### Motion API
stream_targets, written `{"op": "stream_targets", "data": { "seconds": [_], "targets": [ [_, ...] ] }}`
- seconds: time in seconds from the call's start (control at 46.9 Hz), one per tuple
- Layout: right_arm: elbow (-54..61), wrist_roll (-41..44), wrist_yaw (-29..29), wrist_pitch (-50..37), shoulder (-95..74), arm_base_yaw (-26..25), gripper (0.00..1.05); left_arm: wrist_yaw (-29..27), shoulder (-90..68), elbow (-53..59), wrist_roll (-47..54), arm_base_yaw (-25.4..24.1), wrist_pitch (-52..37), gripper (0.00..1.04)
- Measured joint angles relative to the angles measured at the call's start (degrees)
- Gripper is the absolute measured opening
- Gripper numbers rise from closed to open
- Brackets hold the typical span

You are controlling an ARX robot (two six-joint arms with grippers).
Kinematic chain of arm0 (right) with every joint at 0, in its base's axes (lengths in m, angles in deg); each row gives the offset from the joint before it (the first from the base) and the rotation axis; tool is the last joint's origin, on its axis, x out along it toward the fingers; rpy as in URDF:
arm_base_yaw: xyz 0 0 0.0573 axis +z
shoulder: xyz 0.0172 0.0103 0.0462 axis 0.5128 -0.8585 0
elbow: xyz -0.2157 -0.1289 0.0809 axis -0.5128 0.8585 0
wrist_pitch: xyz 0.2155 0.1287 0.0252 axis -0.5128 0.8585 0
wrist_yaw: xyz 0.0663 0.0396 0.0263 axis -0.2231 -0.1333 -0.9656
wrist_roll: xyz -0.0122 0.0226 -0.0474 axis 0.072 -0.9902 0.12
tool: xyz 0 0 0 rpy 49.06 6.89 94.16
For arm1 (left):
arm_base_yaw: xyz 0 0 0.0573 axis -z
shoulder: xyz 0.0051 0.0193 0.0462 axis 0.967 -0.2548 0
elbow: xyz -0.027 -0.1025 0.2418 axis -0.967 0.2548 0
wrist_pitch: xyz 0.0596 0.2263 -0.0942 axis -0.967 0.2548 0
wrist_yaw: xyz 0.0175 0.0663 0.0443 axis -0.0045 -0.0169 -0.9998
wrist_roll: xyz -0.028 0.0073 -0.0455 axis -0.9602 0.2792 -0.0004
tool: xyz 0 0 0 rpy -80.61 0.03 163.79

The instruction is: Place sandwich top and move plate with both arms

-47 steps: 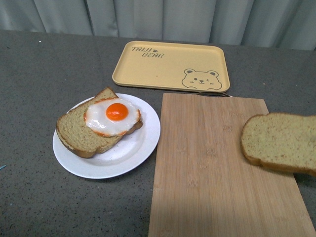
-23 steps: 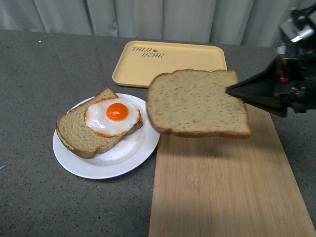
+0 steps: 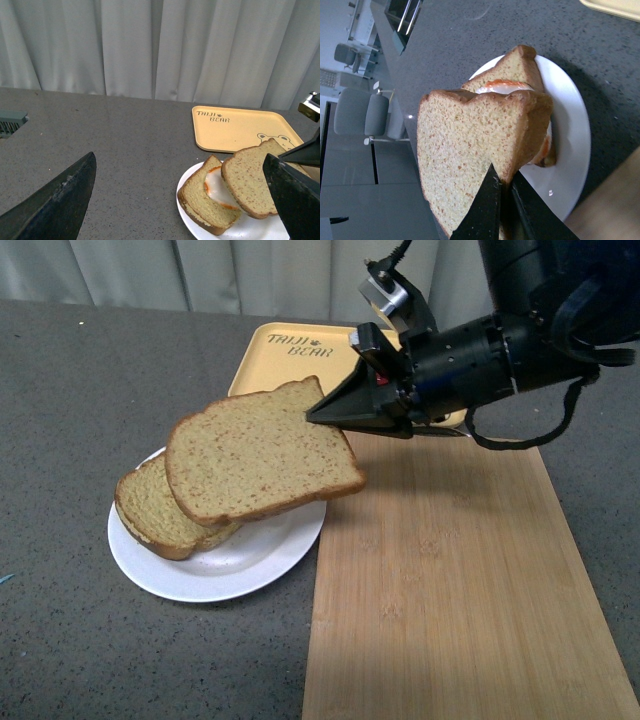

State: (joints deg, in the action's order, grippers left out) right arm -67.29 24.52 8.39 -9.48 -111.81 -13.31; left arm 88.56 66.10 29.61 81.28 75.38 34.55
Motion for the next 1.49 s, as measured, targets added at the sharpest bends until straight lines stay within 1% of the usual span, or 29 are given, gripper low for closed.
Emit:
{"op": "stream_targets", "data": {
  "seconds": [0.149,0.299,0.384,0.491,0.533,0.619,0.683,0.747,0.789,0.811,0.832,0.853,0.875,0.896,0.917,0.939,0.981,1.003,1.045,1.067,1.088,1.109,1.152,1.173,1.216,1.344,1.493],
  "targets": [
    [-7.6,-0.3,-0.5,2.0,-5.1,2.9,0.01,0.0,0.0,0.0,0.0,0.0,0.0,0.98],
    [-11.2,-0.5,-0.4,3.2,-8.1,4.3,0.01,0.0,0.0,0.0,0.0,0.0,0.0,0.98],
    [-14.2,-0.5,0.7,5.3,-10.2,4.9,0.01,0.0,0.0,0.0,0.0,0.0,0.0,0.98],
    [-15.8,-0.9,2.1,5.0,-11.5,4.9,0.02,0.0,0.0,0.0,0.0,0.0,0.0,0.98],
    [-15.8,-1.2,2.8,4.6,-11.6,4.8,0.07,0.0,0.0,0.0,0.0,0.0,0.0,0.98],
    [-14.6,-0.9,7.0,2.3,-11.0,4.2,0.29,0.0,0.0,0.0,0.0,0.0,0.0,0.98],
    [-11.7,0.5,9.6,0.5,-9.6,3.6,0.41,0.0,0.0,0.0,0.0,0.0,0.0,0.98],
    [-9.2,2.0,12.0,-0.2,-8.1,3.0,0.57,0.0,0.0,0.0,0.0,0.0,0.0,0.98],
    [-9.0,2.4,12.1,-0.3,-7.9,2.7,0.66,0.0,0.0,0.0,0.0,0.0,0.0,0.98],
    [-8.5,2.8,14.6,-1.9,-7.8,2.8,0.68,0.0,0.0,0.0,0.0,0.0,0.0,0.98],
    [-6.7,3.4,18.3,-5.8,-7.7,3.1,0.66,0.0,0.0,0.0,0.0,0.0,0.0,0.98],
    [-5.5,4.2,23.2,-10.4,-7.4,3.2,0.65,0.0,0.0,0.0,0.0,0.0,0.0,0.98],
    [-2.9,5.1,28.7,-16.7,-7.0,3.5,0.61,0.0,0.0,0.0,0.0,0.0,0.0,0.98],
    [-0.3,6.4,38.5,-22.9,-6.6,3.8,0.58,0.0,0.0,0.0,0.0,0.0,0.0,0.98],
    [2.9,7.2,45.1,-29.2,-6.1,3.9,0.54,0.2,0.0,0.0,0.0,0.0,0.0,0.98],
    [4.5,7.5,47.8,-32.0,-5.8,3.9,0.52,0.2,0.0,0.0,0.0,0.0,0.0,0.98],
    [11.5,8.5,57.5,-44.1,-4.2,3.7,0.45,0.0,0.0,0.0,0.0,0.0,0.0,0.98],
    [13.2,8.8,59.9,-47.2,-3.7,3.6,0.43,0.0,0.0,0.0,0.0,0.0,0.0,0.98],
    [19.7,9.6,66.6,-58.3,-1.4,2.9,0.36,0.0,0.0,0.0,0.0,0.0,0.0,0.98],
    [21.1,9.7,67.8,-60.4,-0.7,2.6,0.34,0.0,0.0,0.0,0.0,0.0,0.0,0.98],
    [25.1,10.0,70.0,-65.9,1.9,1.8,0.29,-0.2,0.0,0.0,0.0,0.0,0.0,0.98],
    [27.5,10.2,70.8,-68.8,3.8,1.1,0.25,-0.2,0.0,0.0,0.0,0.0,0.0,0.98],
    [33.4,10.6,70.3,-74.4,9.9,-0.8,0.15,-0.1,0.0,0.0,0.0,0.0,0.0,0.98],
    [35.2,10.6,70.0,-75.4,11.8,-1.5,0.11,-0.1,0.0,0.0,0.0,0.0,0.0,0.98],
    [40.3,10.8,69.1,-76.7,16.3,-3.2,0.01,0.0,0.0,0.0,0.0,0.0,0.0,0.98],
    [52.1,11.0,65.7,-77.0,23.6,-5.9,0.01,0.0,0.0,0.0,0.0,0.0,0.0,0.98],
    [58.0,11.0,63.5,-76.7,30.6,-7.5,0.01,-0.1,0.0,0.0,0.0,0.0,0.0,0.98]
  ]
}}
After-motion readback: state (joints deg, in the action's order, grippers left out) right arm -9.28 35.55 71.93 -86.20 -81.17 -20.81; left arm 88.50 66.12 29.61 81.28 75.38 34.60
